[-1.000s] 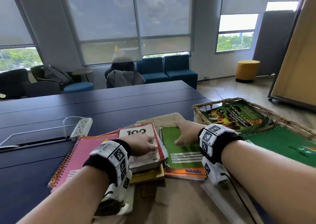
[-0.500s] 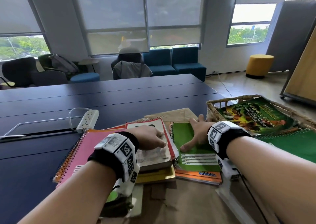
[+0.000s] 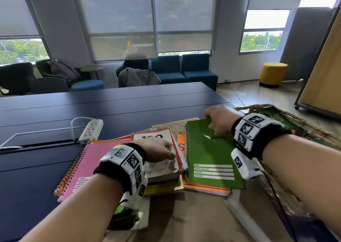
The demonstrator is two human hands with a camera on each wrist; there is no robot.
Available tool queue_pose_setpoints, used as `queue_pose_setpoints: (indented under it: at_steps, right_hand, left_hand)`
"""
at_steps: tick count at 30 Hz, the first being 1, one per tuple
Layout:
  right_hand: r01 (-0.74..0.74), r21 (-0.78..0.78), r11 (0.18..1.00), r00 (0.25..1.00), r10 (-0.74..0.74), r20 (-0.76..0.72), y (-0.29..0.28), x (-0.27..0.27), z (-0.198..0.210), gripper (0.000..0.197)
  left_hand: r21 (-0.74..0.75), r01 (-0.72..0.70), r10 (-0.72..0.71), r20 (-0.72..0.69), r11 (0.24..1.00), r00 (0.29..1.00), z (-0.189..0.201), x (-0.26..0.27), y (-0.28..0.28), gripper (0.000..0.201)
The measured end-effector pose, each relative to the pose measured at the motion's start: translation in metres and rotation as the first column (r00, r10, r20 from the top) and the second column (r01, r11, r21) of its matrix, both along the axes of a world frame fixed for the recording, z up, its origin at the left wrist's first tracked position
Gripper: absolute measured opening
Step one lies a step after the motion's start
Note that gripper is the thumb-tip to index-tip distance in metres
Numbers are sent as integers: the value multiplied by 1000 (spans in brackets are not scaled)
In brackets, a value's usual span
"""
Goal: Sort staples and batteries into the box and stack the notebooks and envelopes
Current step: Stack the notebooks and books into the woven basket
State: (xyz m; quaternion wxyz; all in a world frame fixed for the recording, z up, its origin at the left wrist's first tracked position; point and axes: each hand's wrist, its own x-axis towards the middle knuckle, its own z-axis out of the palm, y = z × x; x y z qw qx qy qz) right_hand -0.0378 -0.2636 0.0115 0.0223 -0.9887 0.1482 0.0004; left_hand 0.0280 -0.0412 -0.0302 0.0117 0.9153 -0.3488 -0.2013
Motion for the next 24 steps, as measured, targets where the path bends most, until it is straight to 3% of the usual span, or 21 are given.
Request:
queue_pose_setpoints:
  at_steps: [7, 11, 15, 18, 24]
  right_hand:
    - [10, 211, 977, 981, -50, 188, -39, -39, 40, 15]
    - [-6, 220, 975, 968, -49, 244, -50, -67, 47, 18]
    - [25, 296, 955, 967, -98, 235, -54, -90, 42, 20]
    - [67, 352, 934, 966, -149, 212, -61, -105, 36, 6]
    - [103, 432, 896, 963, -197, 181, -70, -118, 36, 15]
  left_hand:
    - [89, 18, -20, 16, 996, 1000, 15, -4, -12, 52]
    - [70, -3, -5, 110, 998, 994, 24, 4, -29, 43]
    - [-10, 5, -5, 85, 1000, 996, 20, 8, -62, 52]
    - [34, 45, -47, 71, 998, 996, 6, 11, -88, 58]
    - [99, -17, 22, -46, 995, 999, -22, 24, -119, 61]
